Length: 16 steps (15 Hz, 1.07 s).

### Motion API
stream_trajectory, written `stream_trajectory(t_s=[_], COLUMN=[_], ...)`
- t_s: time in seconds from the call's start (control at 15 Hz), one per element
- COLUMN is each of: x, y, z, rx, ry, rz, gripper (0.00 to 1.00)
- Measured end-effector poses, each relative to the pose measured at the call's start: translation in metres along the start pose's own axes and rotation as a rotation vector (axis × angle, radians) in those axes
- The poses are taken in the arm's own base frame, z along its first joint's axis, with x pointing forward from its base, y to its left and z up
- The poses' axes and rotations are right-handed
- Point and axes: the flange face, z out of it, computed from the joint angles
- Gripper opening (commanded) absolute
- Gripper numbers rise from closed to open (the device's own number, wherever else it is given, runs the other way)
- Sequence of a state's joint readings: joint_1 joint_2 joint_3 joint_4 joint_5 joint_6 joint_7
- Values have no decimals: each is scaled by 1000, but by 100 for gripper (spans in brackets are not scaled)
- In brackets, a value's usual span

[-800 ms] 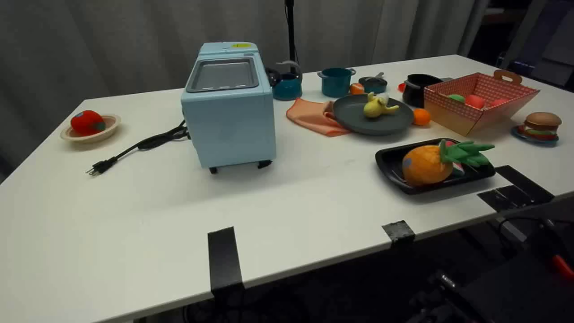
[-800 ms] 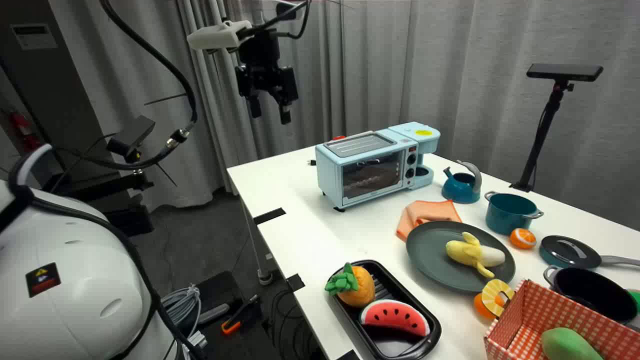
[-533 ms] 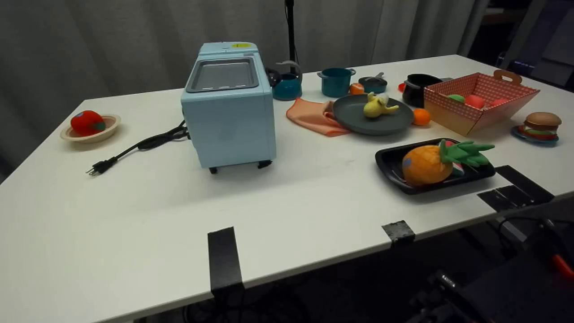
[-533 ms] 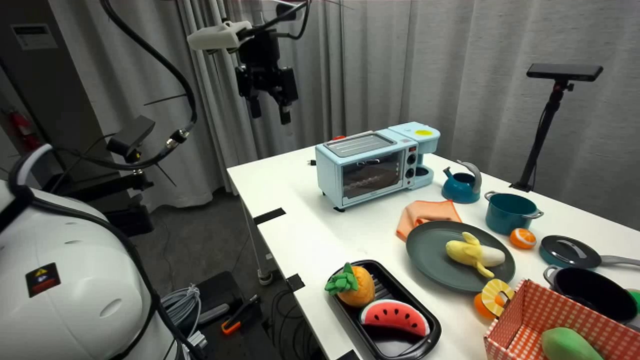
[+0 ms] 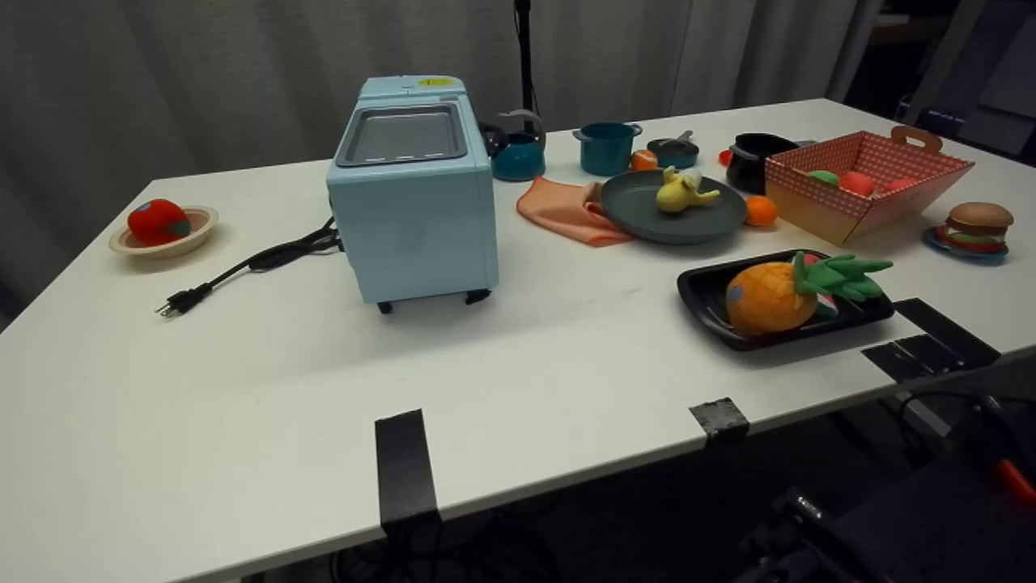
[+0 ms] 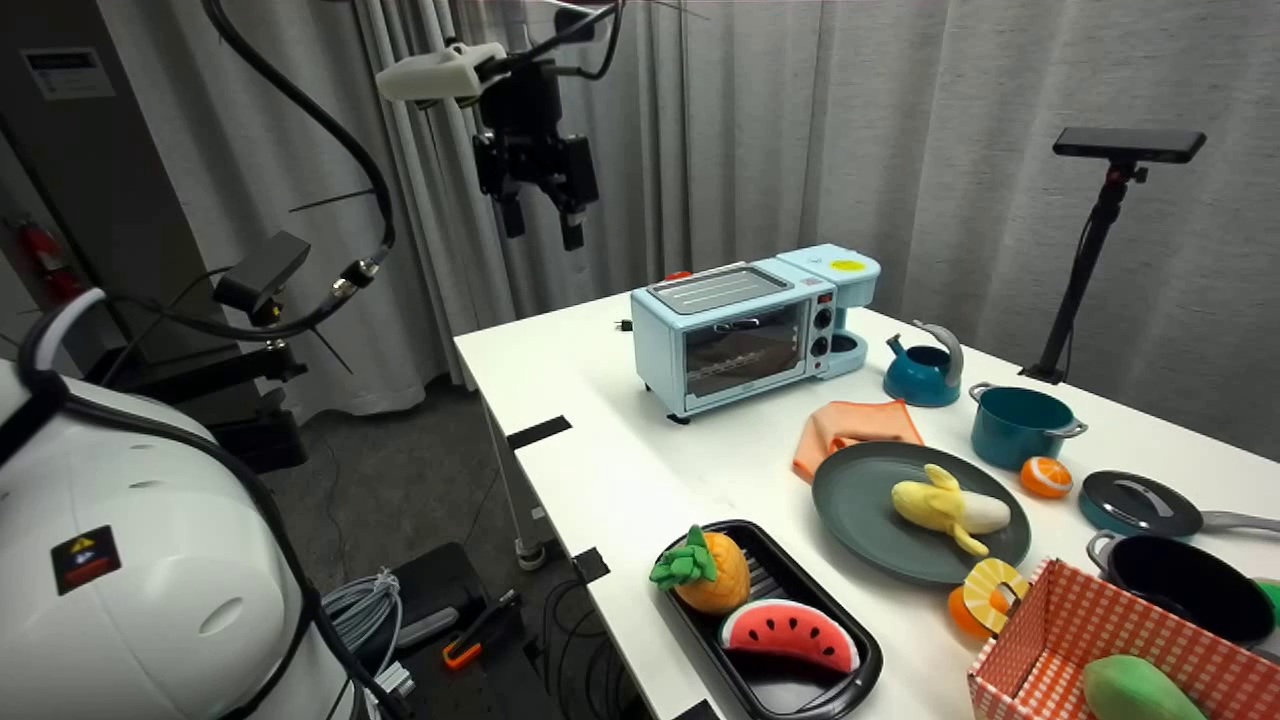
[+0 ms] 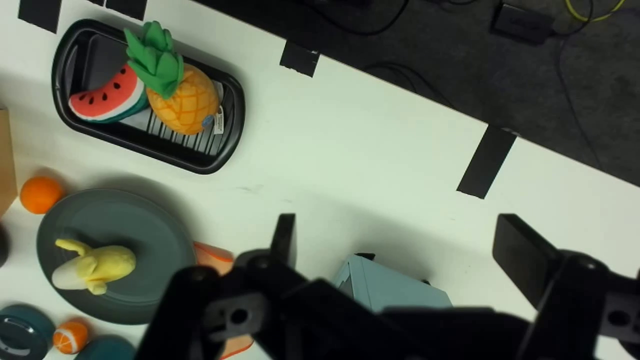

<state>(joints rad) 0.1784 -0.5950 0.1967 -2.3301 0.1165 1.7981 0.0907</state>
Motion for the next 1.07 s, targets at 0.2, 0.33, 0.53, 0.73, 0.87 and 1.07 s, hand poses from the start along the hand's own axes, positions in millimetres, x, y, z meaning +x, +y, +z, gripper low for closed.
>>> stream_trajectory(t_s=[0.2, 0.33, 0.53, 0.73, 0.87, 1.07], x=[5, 9, 13, 15, 16, 17], y=[21, 47, 94, 138, 163, 190], z=[4, 7, 18, 46, 74, 121], rx=[-4, -12, -17, -3, 11, 22], ry=[-11, -20, -40, -46, -42, -44], rz=[28, 52, 86, 126, 156, 196], gripper=[100, 100, 100, 100, 100, 100])
